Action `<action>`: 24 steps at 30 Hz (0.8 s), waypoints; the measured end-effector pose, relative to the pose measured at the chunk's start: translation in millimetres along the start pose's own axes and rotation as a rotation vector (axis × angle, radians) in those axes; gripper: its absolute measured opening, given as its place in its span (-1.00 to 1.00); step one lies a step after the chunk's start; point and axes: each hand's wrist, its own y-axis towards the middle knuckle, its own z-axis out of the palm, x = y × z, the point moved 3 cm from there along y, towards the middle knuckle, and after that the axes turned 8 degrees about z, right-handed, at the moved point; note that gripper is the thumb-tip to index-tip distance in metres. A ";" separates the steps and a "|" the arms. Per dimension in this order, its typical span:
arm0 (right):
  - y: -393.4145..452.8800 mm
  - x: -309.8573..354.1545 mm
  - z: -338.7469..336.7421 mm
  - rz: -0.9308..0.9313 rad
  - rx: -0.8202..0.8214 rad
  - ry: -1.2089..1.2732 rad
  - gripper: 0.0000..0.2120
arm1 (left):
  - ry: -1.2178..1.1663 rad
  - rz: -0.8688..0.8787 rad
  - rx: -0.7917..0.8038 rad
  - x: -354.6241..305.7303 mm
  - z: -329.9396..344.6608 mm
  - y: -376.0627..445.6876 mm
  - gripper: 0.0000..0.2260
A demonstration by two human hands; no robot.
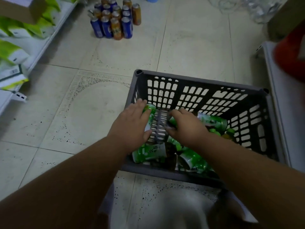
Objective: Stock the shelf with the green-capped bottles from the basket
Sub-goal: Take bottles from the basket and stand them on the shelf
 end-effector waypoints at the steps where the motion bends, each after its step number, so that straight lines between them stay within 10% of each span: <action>1: 3.3 -1.9 8.9 -0.008 0.023 -0.006 -0.48 | 0.021 0.009 0.002 3.3 5.5 1.4 -0.28; 9: 40.7 25.7 72.3 -0.226 0.290 -0.204 -0.46 | 0.112 -0.106 0.023 20.3 33.7 -3.6 -0.07; 24: 38.8 -30.8 119.4 0.005 0.505 -0.414 -0.17 | 0.086 -0.102 -0.014 25.3 35.4 -1.5 -0.08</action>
